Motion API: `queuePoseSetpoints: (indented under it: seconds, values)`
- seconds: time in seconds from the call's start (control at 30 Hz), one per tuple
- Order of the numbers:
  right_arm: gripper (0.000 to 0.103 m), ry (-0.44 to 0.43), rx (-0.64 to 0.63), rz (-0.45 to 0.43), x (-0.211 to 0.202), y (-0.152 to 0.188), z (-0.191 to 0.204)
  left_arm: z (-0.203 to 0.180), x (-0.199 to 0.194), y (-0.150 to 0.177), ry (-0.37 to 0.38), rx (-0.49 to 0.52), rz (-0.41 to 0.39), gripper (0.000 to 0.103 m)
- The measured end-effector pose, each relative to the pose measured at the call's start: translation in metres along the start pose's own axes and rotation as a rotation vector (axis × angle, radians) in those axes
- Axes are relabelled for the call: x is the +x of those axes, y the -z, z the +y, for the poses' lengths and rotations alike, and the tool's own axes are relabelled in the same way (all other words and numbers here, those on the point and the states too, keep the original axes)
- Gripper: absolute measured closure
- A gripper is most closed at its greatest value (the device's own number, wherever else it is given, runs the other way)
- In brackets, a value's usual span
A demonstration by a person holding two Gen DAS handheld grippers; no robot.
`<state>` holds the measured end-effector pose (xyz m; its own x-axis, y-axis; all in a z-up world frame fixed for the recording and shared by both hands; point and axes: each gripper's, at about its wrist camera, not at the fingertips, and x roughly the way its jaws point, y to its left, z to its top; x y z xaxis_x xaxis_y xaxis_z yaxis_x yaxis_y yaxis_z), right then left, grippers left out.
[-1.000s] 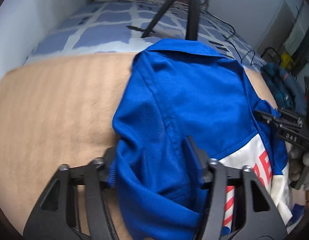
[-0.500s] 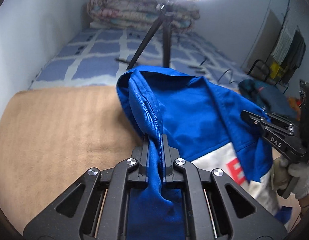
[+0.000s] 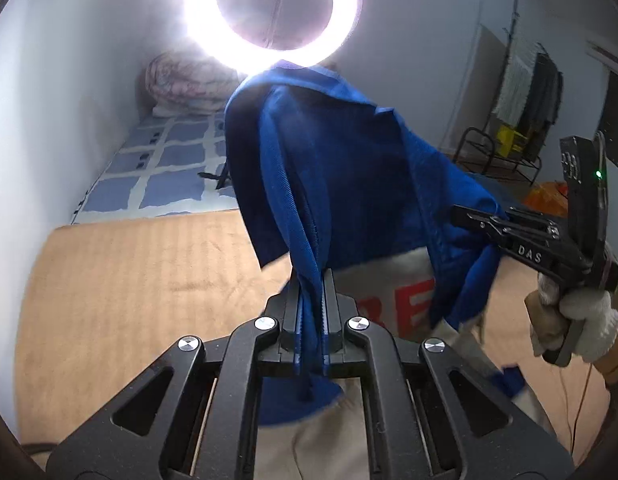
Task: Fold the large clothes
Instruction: 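Grasp the blue collar with the left tool and lift it, then fold the blue collar end over the folded hem with the left tool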
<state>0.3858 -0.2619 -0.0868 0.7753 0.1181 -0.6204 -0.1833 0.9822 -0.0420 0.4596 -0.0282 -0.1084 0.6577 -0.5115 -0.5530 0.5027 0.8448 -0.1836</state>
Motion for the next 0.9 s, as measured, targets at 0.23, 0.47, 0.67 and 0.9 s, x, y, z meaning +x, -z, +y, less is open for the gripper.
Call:
queuePoseSetpoints:
  seconds: [0.23, 0.47, 0.67, 0.9]
  values:
    - [0.100, -0.010, 0.002, -0.020, -0.065, 0.042, 0.015, -0.028, -0.057, 0.039, 0.041, 0.025, -0.007, 0.099]
    - [0.100, -0.051, -0.013, -0.009, -0.116, 0.097, 0.022, -0.062, -0.099, 0.102, 0.028, 0.112, 0.048, 0.099]
    - [0.098, -0.114, 0.006, 0.068, -0.150, 0.153, 0.012, -0.068, -0.110, 0.157, -0.014, 0.157, 0.168, 0.099]
    - [0.097, -0.153, 0.134, 0.147, -0.196, 0.192, -0.017, -0.054, -0.145, 0.195, -0.003, 0.145, 0.275, 0.094]
